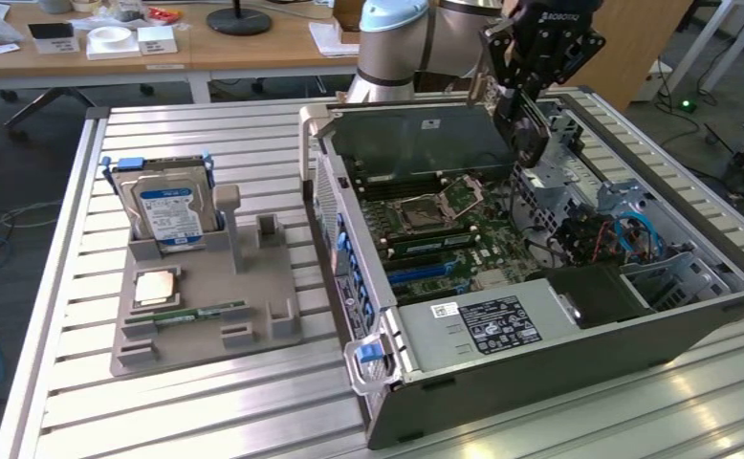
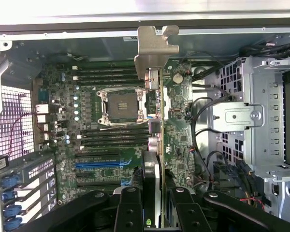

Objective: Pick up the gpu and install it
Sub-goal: 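Pick up the gpu and move the gpu toward the slot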

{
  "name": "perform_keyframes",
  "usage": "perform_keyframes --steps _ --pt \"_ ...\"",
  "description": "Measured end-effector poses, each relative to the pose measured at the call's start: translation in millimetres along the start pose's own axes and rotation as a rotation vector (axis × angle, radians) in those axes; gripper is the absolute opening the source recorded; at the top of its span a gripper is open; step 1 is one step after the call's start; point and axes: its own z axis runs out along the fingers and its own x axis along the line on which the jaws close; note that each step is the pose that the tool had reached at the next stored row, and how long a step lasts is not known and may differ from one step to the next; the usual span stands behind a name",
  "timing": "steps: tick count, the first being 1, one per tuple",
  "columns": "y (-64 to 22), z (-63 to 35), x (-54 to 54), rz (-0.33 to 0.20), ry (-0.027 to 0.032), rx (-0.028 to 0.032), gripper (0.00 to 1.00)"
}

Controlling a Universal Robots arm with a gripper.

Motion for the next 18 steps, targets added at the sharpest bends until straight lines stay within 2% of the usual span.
perform_keyframes --steps 4,18 --pt "0.3 0.1 -4.3 0.000 0.0000 0.0001 0.27" --pt "0.3 0.1 -4.5 0.000 0.0000 0.0000 0.27"
